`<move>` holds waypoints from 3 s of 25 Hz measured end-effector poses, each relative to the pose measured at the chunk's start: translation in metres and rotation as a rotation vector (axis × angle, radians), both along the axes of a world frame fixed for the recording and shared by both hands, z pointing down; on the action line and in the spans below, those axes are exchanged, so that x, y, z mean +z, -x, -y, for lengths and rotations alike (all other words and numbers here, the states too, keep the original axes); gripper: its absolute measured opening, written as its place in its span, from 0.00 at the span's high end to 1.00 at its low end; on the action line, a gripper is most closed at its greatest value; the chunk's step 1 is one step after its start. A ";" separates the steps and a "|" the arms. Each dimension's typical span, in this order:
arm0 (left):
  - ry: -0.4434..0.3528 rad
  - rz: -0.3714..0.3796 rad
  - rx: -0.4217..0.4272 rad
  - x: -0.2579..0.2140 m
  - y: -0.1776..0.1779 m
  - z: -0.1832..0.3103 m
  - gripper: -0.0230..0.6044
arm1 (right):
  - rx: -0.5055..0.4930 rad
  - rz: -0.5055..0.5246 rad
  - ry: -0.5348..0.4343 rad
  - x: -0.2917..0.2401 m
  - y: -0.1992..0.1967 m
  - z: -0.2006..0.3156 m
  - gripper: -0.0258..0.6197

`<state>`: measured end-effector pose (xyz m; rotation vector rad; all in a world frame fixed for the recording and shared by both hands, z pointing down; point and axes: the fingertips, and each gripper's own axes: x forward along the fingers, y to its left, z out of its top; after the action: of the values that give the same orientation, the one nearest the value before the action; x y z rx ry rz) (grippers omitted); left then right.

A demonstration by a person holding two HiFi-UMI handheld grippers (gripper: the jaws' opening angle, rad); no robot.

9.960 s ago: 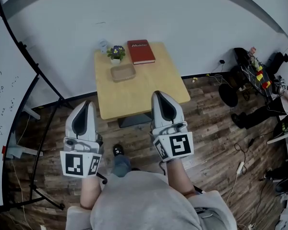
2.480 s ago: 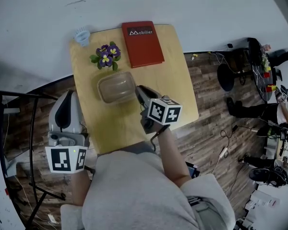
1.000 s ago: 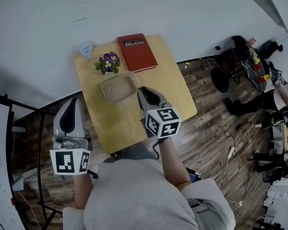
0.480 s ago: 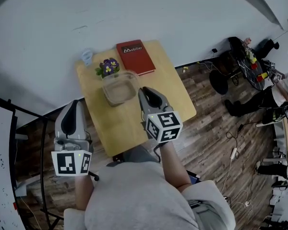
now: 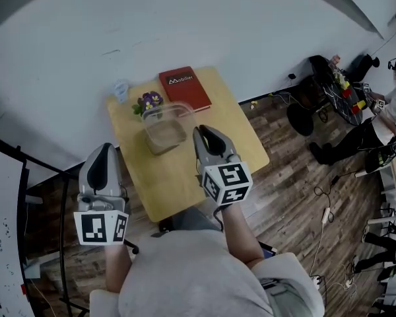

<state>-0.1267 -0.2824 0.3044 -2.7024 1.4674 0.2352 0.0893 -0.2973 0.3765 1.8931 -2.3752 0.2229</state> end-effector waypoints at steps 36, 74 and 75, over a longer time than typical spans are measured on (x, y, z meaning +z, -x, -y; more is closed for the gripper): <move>-0.080 -0.009 0.049 -0.032 -0.003 -0.041 0.96 | 0.109 -0.063 -0.258 -0.082 -0.009 -0.066 0.90; -0.017 0.033 0.052 -0.014 -0.005 -0.055 0.96 | 0.159 -0.094 -0.345 -0.092 -0.013 -0.101 0.90; -0.017 0.033 0.052 -0.014 -0.006 -0.055 0.96 | 0.159 -0.093 -0.346 -0.092 -0.013 -0.101 0.90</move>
<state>-0.1209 -0.2279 0.2902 -2.7201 1.3817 0.2031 0.1021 -0.1961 0.2843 2.1837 -2.3230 -0.2790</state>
